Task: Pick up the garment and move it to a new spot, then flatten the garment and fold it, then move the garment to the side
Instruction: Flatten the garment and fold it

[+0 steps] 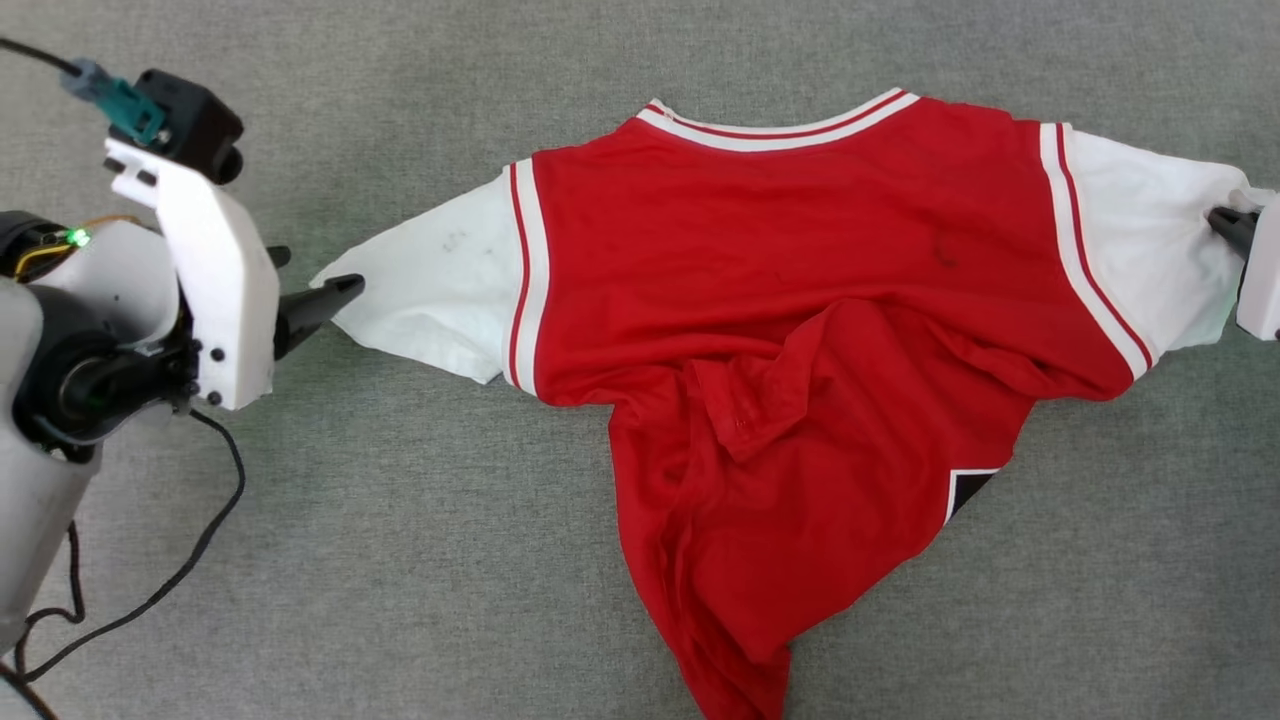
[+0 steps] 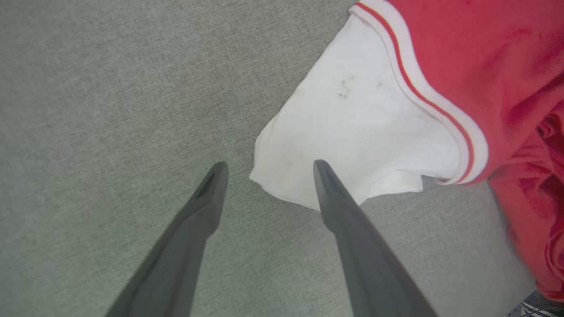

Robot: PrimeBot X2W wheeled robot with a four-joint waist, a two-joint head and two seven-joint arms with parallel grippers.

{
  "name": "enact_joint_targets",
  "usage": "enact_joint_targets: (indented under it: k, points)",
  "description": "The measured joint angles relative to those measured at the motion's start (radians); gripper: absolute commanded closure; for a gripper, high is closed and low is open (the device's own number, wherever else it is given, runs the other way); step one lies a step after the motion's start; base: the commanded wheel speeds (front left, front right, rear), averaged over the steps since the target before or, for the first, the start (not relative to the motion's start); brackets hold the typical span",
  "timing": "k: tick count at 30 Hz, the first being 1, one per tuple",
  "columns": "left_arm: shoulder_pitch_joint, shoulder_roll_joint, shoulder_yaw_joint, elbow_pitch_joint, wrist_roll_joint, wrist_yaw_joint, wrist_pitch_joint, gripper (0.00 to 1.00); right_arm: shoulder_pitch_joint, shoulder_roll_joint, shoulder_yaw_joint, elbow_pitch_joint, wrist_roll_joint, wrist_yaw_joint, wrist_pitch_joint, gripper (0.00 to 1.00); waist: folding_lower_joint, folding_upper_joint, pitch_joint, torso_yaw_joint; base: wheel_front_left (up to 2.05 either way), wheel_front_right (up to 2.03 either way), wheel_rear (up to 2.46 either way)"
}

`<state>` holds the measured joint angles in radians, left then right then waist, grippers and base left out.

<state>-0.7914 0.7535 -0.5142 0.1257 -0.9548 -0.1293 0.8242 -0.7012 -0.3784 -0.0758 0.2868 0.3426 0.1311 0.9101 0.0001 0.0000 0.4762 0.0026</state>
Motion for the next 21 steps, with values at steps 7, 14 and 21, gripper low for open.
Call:
enact_joint_targets:
  k: [7,14,21]
  points:
    - [-0.048,-0.02,-0.076,0.048,0.023,0.0,0.051,0.0,-0.014,-0.006,0.025,-0.009,0.005,0.0,-0.007,1.0,0.0,0.0,0.024,-0.007,0.0,0.0,0.0]
    - [-0.085,-0.018,-0.135,0.08,0.041,0.0,0.07,0.0,-0.018,-0.007,0.035,-0.014,0.017,0.0,-0.012,1.0,-0.0001,0.0,0.045,-0.013,0.0,0.0,0.0]
    - [-0.095,-0.037,-0.166,0.113,0.029,0.0,0.04,1.0,-0.026,-0.015,0.054,-0.002,0.025,0.0,-0.031,1.0,-0.0001,0.0,0.037,-0.013,0.0,0.0,0.0]
